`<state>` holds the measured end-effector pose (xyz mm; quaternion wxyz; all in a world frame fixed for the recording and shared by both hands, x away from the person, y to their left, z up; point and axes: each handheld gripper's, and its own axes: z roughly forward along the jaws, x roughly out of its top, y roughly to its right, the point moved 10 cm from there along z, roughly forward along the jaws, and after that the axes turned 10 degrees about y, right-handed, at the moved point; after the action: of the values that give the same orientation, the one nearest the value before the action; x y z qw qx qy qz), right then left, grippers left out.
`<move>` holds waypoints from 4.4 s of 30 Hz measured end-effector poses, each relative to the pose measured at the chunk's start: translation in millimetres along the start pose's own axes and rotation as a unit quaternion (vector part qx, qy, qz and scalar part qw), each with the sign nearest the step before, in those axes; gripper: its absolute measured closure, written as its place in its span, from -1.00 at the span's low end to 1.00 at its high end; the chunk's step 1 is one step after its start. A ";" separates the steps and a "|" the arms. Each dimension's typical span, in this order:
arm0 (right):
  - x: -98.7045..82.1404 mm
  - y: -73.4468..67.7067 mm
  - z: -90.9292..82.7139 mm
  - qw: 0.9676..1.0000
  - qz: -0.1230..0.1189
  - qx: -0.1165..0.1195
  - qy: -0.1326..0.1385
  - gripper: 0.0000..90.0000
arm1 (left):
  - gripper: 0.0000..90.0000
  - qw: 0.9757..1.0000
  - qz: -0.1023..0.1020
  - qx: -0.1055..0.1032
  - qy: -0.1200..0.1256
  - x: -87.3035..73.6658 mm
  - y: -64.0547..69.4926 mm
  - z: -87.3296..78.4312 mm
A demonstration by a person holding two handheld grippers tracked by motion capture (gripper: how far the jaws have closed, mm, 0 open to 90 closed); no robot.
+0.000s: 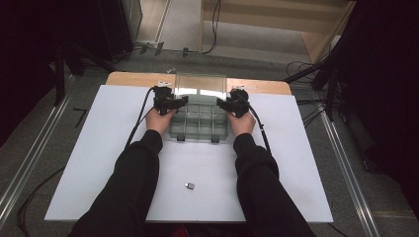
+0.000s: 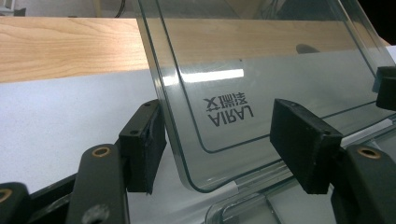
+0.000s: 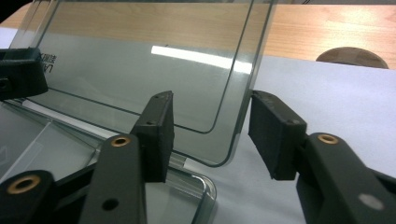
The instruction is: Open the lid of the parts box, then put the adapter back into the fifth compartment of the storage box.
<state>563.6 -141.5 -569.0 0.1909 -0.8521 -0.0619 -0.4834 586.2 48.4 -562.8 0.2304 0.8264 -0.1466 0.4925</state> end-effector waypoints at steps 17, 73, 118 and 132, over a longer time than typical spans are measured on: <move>3.2 -1.1 -3.5 1.000 -0.011 -0.003 0.002 0.01 | -0.26 1.000 0.000 0.006 -0.008 2.3 -3.1 -5.2; -27.5 -81.0 -106.2 0.971 -0.073 0.220 -0.054 -0.33 | -0.43 0.980 0.047 -0.179 -0.079 -12.1 57.8 -114.0; -63.0 -95.6 -159.7 0.959 -0.087 0.260 -0.068 -0.33 | -0.42 0.966 0.056 -0.239 -0.086 -45.6 84.2 -180.3; -75.3 -103.5 -168.2 0.955 -0.094 0.270 -0.078 -0.33 | -0.42 0.964 0.061 -0.242 -0.092 -60.5 84.0 -196.4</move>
<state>359.5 -105.2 -528.0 0.3619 -0.7944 -0.2842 -0.3964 371.6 81.0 -516.0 0.3788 0.7773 -0.3322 0.3769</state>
